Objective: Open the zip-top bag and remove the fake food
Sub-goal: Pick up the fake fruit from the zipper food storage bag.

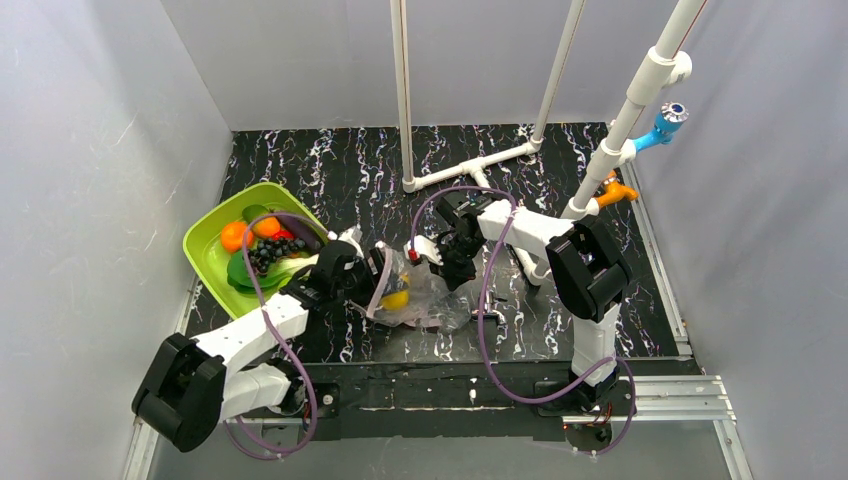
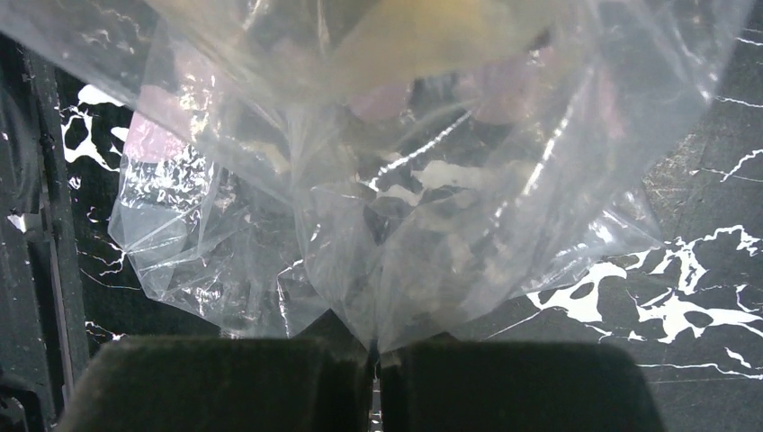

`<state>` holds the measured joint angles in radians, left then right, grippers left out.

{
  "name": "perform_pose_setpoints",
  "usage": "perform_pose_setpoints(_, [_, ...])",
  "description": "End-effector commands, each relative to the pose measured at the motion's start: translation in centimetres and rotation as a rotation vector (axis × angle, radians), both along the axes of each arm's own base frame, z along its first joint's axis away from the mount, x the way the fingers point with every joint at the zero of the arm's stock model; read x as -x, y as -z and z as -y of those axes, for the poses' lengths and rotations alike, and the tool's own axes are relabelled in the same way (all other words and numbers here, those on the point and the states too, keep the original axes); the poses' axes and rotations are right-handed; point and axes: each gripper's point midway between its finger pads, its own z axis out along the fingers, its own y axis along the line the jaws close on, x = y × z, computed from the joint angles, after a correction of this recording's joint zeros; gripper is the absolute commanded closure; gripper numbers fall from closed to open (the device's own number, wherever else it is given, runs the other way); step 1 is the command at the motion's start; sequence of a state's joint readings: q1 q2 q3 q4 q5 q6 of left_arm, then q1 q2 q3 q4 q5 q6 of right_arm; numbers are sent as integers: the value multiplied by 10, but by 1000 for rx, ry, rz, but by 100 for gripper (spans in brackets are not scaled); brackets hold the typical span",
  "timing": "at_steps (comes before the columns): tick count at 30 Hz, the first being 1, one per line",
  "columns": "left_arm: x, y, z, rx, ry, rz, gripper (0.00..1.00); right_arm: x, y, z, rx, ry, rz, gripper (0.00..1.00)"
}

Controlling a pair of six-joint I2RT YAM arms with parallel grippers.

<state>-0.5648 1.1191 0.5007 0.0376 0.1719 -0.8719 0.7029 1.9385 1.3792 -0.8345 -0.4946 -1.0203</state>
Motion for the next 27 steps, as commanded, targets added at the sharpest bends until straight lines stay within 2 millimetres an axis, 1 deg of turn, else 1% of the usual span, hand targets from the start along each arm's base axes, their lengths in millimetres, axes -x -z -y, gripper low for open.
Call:
perform_pose_setpoints(1, [8, 3, 1, 91, -3, -36, 72, -2, 4, 4, 28, -8, 13, 99])
perform_pose_setpoints(4, [13, 9, -3, 72, 4, -60, 68, -3, 5, 5, 33, -7, 18, 99])
perform_pose_setpoints(6, [18, 18, -9, 18, 15, -91, 67, -2, 5, 4, 34, -11, 17, 99])
perform_pose_setpoints(7, [22, 26, -15, -27, 13, -124, 67, -2, 5, 5, 35, -11, 19, 99])
perform_pose_setpoints(10, [24, 37, -25, -91, 3, -145, 67, -1, 6, 4, 39, -15, 19, 99])
perform_pose_setpoints(15, [25, 48, -37, -181, -7, -172, 56, 0, 9, 3, 48, -24, 22, 99])
perform_pose_setpoints(17, [24, 50, -39, -199, -5, -177, 54, 1, 10, 4, 52, -25, 21, 99])
perform_pose_setpoints(18, [23, 50, -38, -200, -4, -174, 53, 1, 10, 4, 54, -26, 21, 99])
perform_pose_setpoints(20, [21, 47, -37, -199, -1, -167, 46, 2, 11, 4, 55, -27, 20, 99])
perform_pose_setpoints(23, [18, 38, -34, -183, 9, -141, 35, 2, 11, 3, 58, -28, 20, 99])
perform_pose_setpoints(24, [17, 35, -34, -183, 12, -130, 33, 2, 12, 4, 59, -28, 18, 99])
perform_pose_setpoints(27, [15, 25, -33, -177, 23, -98, 30, 2, 12, 3, 59, -30, 18, 99])
